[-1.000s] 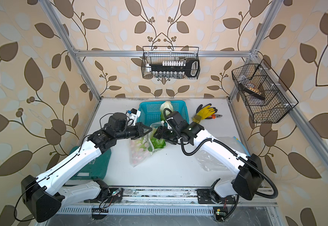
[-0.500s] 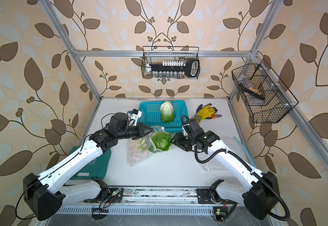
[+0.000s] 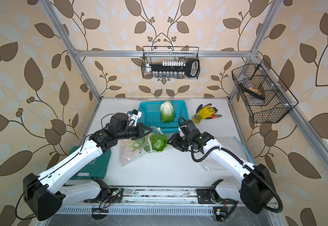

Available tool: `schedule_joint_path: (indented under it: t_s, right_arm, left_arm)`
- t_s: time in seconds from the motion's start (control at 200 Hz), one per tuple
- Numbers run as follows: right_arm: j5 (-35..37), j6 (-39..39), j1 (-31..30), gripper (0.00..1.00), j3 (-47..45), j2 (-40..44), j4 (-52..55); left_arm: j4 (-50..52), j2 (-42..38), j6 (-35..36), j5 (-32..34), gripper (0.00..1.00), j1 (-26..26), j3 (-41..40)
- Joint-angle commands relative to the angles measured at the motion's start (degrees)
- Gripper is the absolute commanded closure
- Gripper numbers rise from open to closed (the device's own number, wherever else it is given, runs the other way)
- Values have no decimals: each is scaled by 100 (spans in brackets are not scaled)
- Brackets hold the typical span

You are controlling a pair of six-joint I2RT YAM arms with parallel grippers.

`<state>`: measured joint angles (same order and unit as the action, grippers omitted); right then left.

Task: Put the chinese cabbages into a zipper bag and zip it
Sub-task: Adjust the Chinese cabbage in the zipper food storage bag.

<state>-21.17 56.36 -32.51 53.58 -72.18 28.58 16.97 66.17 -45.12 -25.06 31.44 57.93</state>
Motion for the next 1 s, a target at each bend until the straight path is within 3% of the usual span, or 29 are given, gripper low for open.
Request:
schedule_joint_path:
  t_s: [0.0,0.125,0.255,0.42,0.49,0.71,0.855,0.995]
  right_arm:
    - [-44,-263,-30,46,257,217,207]
    - [-32,-401,15,43,437,65,98]
    - [-526,-418,-101,43,743,-588,-377]
    - [-592,-187,-772,67,833,-1052,-746]
    - [-563,134,-1034,73,666,-1152,-1205]
    - [-250,374,-1179,92,762,-1914,-1666]
    - [-344,83,-1269,92,1036,-1809,-1363]
    - [-576,-379,-1268,72,1513,-1612,-577]
  left_arm:
    - [-245,-115,60,-96,100,-20,-35]
    - [-262,-122,52,-104,100,-19,-49]
    - [-272,-66,38,-158,100,8,-36]
    - [-302,35,39,-157,100,90,8]
    - [-378,100,2,-158,100,158,-15]
    - [-602,345,-130,-243,100,314,-24]
    - [-183,170,109,-44,100,266,160]
    - [-172,-6,-30,-70,100,107,118]
